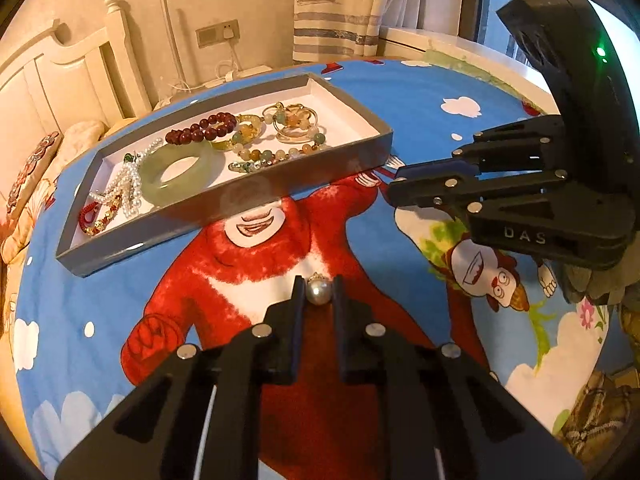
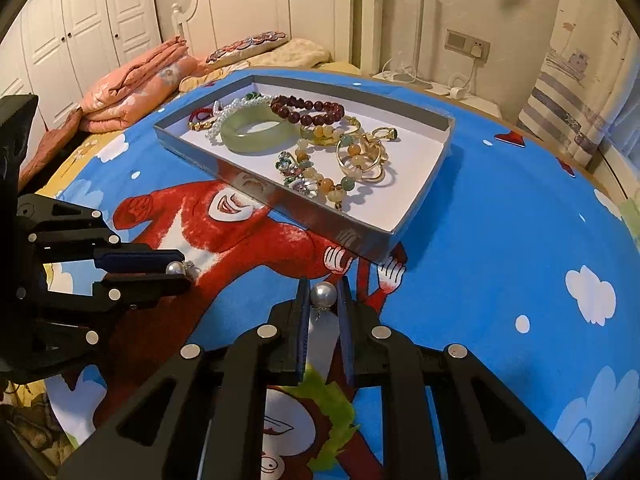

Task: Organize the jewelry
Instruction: 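Carry both pearl earrings into the box and open both tools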

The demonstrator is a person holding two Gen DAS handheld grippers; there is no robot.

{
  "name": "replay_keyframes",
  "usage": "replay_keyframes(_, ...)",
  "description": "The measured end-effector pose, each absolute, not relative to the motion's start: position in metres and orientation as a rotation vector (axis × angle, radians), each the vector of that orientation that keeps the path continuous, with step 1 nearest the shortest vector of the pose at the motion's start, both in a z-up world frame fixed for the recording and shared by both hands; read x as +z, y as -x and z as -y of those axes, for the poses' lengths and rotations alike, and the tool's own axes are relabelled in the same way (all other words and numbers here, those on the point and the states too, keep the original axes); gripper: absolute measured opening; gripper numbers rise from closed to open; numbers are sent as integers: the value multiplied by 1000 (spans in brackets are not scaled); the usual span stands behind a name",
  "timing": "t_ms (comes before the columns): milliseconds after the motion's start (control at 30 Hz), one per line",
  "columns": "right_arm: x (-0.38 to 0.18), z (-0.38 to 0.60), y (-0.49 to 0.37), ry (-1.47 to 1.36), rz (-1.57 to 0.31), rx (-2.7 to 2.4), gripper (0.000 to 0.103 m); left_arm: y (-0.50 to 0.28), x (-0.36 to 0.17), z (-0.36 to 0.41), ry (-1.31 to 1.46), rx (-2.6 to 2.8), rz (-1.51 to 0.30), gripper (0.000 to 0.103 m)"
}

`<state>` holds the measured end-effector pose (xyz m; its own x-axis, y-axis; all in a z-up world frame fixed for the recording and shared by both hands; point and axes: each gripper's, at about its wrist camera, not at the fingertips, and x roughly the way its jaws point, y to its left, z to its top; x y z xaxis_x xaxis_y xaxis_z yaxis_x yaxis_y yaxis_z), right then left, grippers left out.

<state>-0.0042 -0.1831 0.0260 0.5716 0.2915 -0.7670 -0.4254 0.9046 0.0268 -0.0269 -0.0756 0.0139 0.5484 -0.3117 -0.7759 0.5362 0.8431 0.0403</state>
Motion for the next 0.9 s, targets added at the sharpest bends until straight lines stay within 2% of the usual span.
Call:
replay_keyframes(233, 37, 183, 10, 130, -815, 441, 15, 25, 30, 72, -287, -488, -814, 13)
replay_keyframes(500, 72, 182, -2, 44, -653, 424, 15, -8, 59, 59, -188, -396, -725, 13)
replay_keyframes(767, 55, 163, -46, -18, -706, 351, 16, -72, 52, 51, -39, -241, -714, 14)
replay_keyframes(800, 52, 161, -48, -22, -714, 338, 16, -78, 48, 47, -13, -220, -726, 26)
replay_keyframes(833, 51, 160, -48, -29, -721, 328, 20, -80, 45, 45, -1, -204, -729, 54)
replay_keyframes(867, 50, 158, -47, -29, -723, 327, 23, -80, 45, 42, 8, -181, -717, 68)
replay_keyframes(900, 50, 156, -45, -24, -721, 323, 34, -77, 45, 39, 10, -152, -691, 81)
